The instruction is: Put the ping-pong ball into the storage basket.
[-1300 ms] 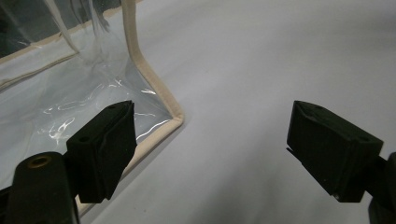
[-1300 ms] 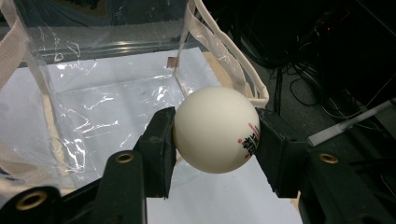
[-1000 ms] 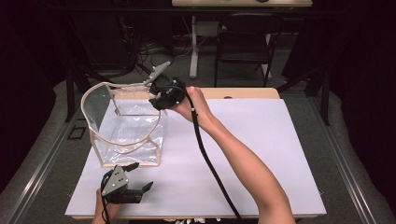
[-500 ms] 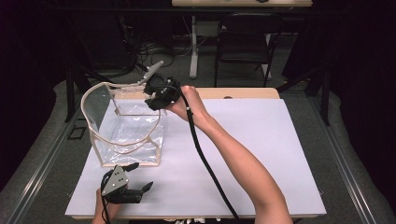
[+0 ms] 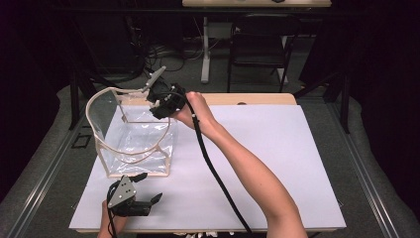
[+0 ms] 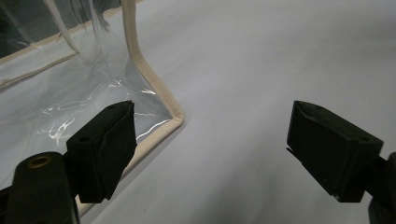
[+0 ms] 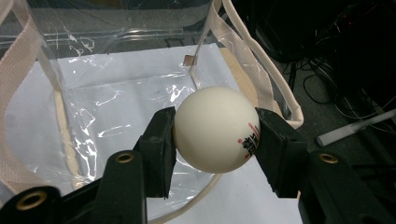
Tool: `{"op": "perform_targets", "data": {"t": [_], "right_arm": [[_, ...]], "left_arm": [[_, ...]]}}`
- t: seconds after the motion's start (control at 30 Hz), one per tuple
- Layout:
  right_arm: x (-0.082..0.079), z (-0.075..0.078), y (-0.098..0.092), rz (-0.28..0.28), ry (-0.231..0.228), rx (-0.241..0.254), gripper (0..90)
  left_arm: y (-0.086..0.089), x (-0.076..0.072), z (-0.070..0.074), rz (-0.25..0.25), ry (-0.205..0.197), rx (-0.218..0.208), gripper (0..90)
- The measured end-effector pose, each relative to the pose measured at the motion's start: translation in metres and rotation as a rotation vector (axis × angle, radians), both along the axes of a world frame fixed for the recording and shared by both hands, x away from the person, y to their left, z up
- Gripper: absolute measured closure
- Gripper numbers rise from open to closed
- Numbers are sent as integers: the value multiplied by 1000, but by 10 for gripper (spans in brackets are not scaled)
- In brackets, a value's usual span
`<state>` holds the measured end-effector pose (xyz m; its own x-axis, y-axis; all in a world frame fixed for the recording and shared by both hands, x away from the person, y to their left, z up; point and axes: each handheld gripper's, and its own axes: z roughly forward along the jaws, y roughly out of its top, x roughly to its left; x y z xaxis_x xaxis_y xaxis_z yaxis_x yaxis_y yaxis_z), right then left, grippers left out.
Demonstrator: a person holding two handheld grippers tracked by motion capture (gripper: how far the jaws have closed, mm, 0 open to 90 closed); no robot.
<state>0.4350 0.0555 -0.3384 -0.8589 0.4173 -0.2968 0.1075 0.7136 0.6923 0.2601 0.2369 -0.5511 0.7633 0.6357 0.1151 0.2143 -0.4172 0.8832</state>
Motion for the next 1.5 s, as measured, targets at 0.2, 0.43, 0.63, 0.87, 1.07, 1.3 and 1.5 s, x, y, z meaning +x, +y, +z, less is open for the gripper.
{"op": "perform_targets", "data": {"t": [0.2, 0.43, 0.63, 0.87, 1.07, 1.3, 1.5], "right_arm": [[-1, -1, 5, 6, 5, -4, 509], [-2, -3, 9, 16, 7, -11, 509], [-2, -6, 13, 22, 11, -12, 508], [-3, -9, 19, 30, 18, -17, 508], [-3, -14, 24, 36, 27, -23, 508], [-2, -19, 28, 43, 42, -25, 508], [-1, -23, 28, 42, 54, -25, 508]], "left_arm": [[0, 0, 0, 1, -1, -1, 160], [0, 0, 0, 0, 1, -2, 159], [0, 0, 0, 1, 0, -3, 159], [0, 0, 0, 1, -1, -2, 159], [0, 0, 0, -1, 0, -7, 160], [0, 0, 0, -2, 2, -6, 159], [0, 0, 0, -3, 2, -7, 159]]}}
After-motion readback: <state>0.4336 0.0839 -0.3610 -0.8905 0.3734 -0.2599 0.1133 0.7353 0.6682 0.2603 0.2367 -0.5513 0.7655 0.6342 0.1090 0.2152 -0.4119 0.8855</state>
